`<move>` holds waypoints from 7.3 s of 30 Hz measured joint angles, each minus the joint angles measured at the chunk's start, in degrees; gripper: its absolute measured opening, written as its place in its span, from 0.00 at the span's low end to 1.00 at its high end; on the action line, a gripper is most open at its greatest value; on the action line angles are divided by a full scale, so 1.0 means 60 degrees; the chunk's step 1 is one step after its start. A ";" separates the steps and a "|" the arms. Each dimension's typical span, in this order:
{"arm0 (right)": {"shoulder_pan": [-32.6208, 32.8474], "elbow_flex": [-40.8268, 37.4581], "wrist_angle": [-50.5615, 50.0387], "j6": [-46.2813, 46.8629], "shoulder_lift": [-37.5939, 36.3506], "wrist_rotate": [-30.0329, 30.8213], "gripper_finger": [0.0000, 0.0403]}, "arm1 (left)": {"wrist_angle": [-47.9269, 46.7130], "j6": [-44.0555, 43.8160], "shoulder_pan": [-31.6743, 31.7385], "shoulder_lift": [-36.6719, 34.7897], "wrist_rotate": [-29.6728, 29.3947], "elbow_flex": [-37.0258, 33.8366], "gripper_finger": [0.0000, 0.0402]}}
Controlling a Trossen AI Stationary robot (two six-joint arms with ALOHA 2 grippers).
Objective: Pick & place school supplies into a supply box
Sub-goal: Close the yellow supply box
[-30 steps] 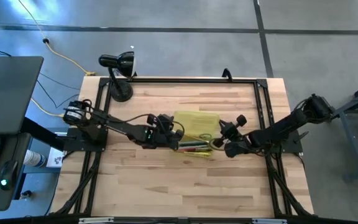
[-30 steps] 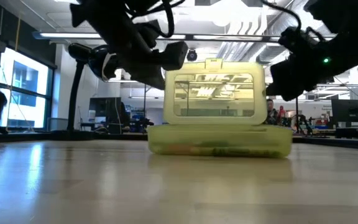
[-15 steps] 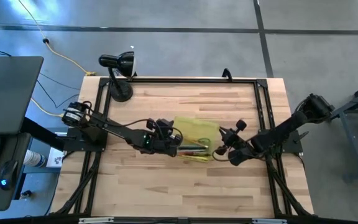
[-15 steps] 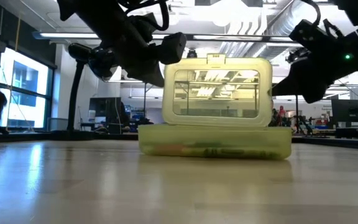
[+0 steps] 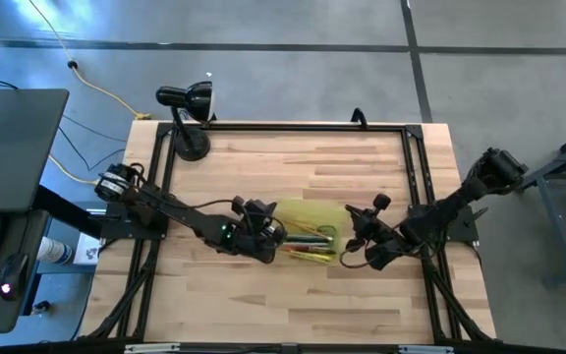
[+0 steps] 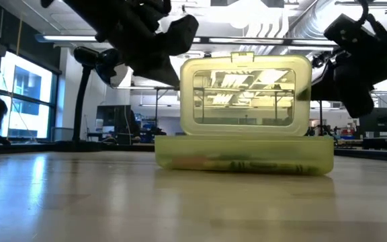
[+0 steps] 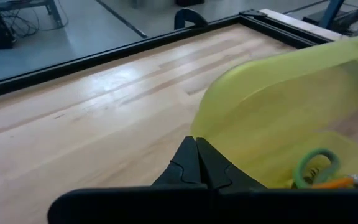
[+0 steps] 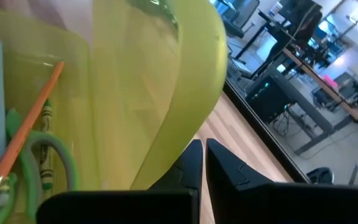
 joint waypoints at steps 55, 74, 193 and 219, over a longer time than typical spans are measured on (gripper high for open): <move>0.0698 -0.0018 0.2602 -0.3904 0.0000 -0.0311 0.00 | 0.2639 0.0669 0.0730 -0.0189 0.6617 -0.0011 0.02; -0.0745 -0.0015 0.5059 -0.0765 0.0955 -0.5861 0.00 | 0.1975 -0.0541 0.0683 0.0883 0.6869 -0.0022 0.03; -0.3729 -0.0011 0.0935 0.2323 -0.1082 -0.4751 0.00 | -0.3600 0.3704 0.0280 0.4168 0.5148 0.4935 0.02; -0.5955 -0.0011 0.1453 0.2979 0.0534 -0.8776 0.00 | -0.1852 0.5111 0.1085 0.4080 0.5820 0.4943 0.02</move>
